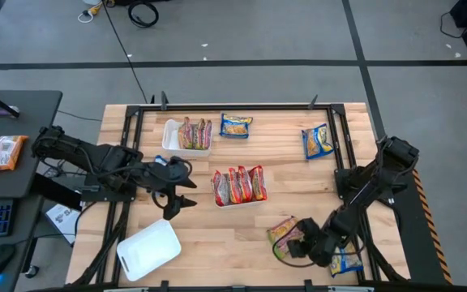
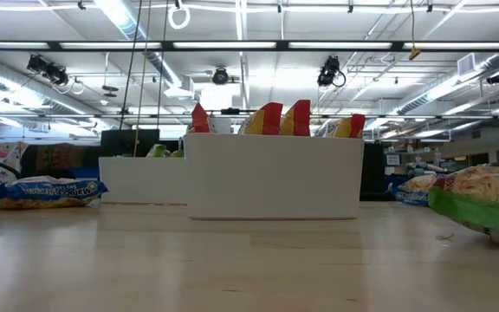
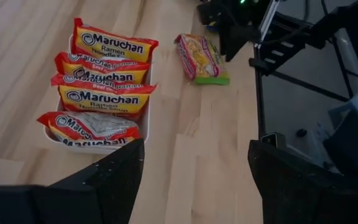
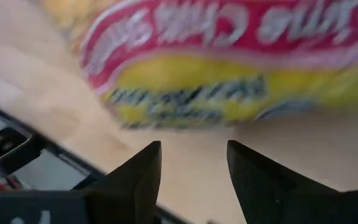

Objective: Sort Maruchan noodles
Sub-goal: Put the green noodle pack into the top white bin

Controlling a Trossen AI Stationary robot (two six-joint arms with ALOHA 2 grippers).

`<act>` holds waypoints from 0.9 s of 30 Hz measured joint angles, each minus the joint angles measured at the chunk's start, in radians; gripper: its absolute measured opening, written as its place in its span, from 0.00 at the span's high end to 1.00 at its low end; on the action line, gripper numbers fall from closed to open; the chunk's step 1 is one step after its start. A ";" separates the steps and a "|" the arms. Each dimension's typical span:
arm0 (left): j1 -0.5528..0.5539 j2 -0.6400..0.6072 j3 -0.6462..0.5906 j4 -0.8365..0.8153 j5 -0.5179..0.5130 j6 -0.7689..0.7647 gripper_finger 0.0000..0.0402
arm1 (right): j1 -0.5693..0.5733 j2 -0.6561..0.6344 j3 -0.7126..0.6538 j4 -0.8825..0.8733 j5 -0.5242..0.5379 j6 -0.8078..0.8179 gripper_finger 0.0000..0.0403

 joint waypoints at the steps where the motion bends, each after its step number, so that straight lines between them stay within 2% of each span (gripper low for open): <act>1: 0.000 0.000 0.000 0.006 0.000 0.000 0.28 | -0.002 0.000 -0.012 -0.001 0.000 -0.003 0.53; 4: 0.000 0.000 0.000 0.025 0.004 0.008 0.28 | -0.007 -0.004 -0.039 0.005 -0.003 -0.033 0.53; 8: 0.001 0.000 0.000 0.087 0.074 0.036 0.28 | -0.027 -0.008 -0.054 0.004 -0.009 -0.115 0.53; 12: 0.001 0.000 0.000 0.133 0.087 0.057 0.28 | -0.076 -0.037 -0.056 -0.060 0.009 -0.233 0.53; 21: 0.015 -0.001 0.000 0.137 0.079 0.033 0.28 | -0.193 -0.263 -0.062 -0.455 0.172 -0.320 0.53; 24: 0.012 -0.001 0.000 0.135 0.078 0.008 0.28 | -0.221 -0.345 -0.062 -0.512 0.230 -0.337 0.53; 27: 0.005 -0.001 0.000 0.134 0.077 -0.015 0.28 | -0.234 -0.402 -0.069 -0.503 0.224 -0.332 0.53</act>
